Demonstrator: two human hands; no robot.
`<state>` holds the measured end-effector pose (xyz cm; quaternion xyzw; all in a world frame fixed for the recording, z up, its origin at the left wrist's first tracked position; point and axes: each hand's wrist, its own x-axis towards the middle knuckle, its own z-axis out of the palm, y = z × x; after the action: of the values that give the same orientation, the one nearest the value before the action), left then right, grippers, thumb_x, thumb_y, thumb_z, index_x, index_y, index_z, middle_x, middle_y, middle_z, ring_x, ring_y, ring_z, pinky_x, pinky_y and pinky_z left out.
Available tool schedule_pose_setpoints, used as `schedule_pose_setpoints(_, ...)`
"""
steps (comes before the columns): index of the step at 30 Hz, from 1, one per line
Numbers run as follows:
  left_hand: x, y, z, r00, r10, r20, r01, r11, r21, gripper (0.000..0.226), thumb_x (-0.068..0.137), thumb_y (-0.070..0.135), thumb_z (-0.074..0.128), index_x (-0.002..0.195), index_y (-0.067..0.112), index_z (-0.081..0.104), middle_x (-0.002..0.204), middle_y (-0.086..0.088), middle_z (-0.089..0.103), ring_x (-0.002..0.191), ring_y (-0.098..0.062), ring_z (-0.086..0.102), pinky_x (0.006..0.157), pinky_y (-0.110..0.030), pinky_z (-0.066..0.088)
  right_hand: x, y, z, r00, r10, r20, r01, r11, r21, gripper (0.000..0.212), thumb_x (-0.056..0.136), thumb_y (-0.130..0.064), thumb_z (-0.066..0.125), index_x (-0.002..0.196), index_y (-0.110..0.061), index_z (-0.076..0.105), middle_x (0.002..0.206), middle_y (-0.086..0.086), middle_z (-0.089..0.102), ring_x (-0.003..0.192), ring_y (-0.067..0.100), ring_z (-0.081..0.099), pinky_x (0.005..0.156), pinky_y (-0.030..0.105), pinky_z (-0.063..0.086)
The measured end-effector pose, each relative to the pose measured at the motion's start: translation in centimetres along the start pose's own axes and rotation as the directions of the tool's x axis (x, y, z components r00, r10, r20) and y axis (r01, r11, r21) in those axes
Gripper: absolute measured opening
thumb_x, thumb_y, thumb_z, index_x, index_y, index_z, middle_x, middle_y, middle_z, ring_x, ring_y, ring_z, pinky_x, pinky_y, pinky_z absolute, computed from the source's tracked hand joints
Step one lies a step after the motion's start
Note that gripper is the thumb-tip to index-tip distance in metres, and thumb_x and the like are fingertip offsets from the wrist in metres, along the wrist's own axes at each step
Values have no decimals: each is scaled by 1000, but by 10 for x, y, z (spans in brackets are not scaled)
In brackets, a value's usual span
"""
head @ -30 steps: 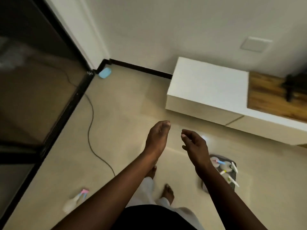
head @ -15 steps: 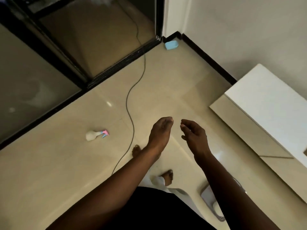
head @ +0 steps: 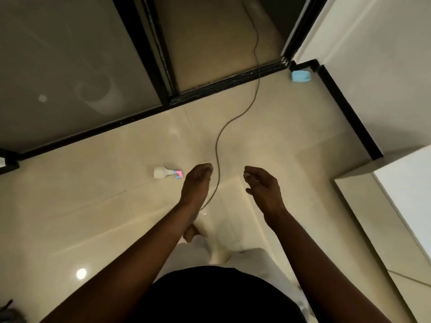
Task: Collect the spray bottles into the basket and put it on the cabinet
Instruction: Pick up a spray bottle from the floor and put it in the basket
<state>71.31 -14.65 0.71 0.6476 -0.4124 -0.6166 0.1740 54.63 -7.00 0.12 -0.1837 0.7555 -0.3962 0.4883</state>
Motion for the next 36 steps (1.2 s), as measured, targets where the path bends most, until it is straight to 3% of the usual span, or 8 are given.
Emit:
schedule_pose_setpoints(8, 78, 1, -122, 985, -73, -154, 62, 995, -76, 20, 104, 21, 58, 116, 15, 71, 118, -6, 73, 110, -29, 67, 100, -46, 53, 53, -29, 131, 990, 62, 125, -48, 992, -115, 26, 103, -18, 67, 127, -15, 76, 120, 4, 76, 114, 22, 69, 111, 53, 54)
schedule_pose_setpoints(12, 119, -4, -159, 967, -135, -216, 112, 987, -119, 25, 105, 20, 56, 124, 15, 70, 131, -12, 71, 116, -27, 65, 114, -53, 48, 95, -35, 189, 969, 142, 202, -112, 982, -152, 22, 102, -15, 68, 122, -16, 76, 125, 7, 75, 117, 25, 68, 111, 54, 54)
schedule_pose_setpoints(17, 178, -26, -194, 942, -198, -272, 169, 977, -128, 26, 105, 18, 57, 128, 14, 69, 135, -13, 69, 131, -35, 61, 117, -55, 44, 149, -27, 258, 923, 261, 282, -219, 961, -171, 13, 101, -16, 68, 107, -24, 76, 95, -1, 72, 95, 22, 65, 91, 42, 59)
schedule_pose_setpoints(20, 220, -53, -213, 930, -238, -280, 226, 971, -74, 28, 104, 19, 58, 130, 14, 68, 136, -19, 68, 129, -41, 60, 114, -53, 46, 178, -8, 299, 877, 358, 321, -308, 931, -198, 29, 103, -13, 66, 131, -9, 72, 106, 5, 67, 100, 23, 63, 93, 41, 59)
schedule_pose_setpoints(24, 284, -96, -235, 925, -259, -279, 289, 955, 70, 29, 102, 32, 59, 129, 27, 69, 132, -11, 72, 101, -30, 69, 103, -40, 54, 216, 32, 349, 807, 495, 323, -486, 866, -114, 37, 105, -14, 64, 141, -4, 64, 121, 15, 65, 116, 26, 63, 102, 49, 59)
schedule_pose_setpoints(27, 354, -148, -244, 944, -226, -242, 274, 943, 188, 34, 102, 33, 60, 134, 23, 68, 140, -2, 69, 128, -25, 63, 115, -39, 47, 256, 86, 390, 754, 580, 308, -595, 802, -52, 41, 105, -20, 66, 144, -7, 62, 139, 20, 64, 134, 31, 61, 106, 53, 57)
schedule_pose_setpoints(32, 479, -242, -254, 961, -230, -153, 270, 900, 342, 46, 104, 37, 53, 147, 21, 58, 153, -2, 58, 135, -17, 55, 109, -24, 38, 327, 192, 448, 676, 691, 255, -732, 669, 128, 41, 104, -24, 68, 142, -9, 59, 142, 14, 58, 139, 34, 55, 106, 56, 55)
schedule_pose_setpoints(36, 514, -353, -221, 859, -502, -104, 463, 672, 577, 55, 115, 28, 27, 167, 17, 15, 175, -5, 20, 162, -18, 19, 131, -31, 14, 369, 269, 484, 606, 758, 242, -794, 564, 224, 54, 103, -24, 69, 151, -5, 52, 158, 19, 47, 147, 41, 47, 113, 60, 49)
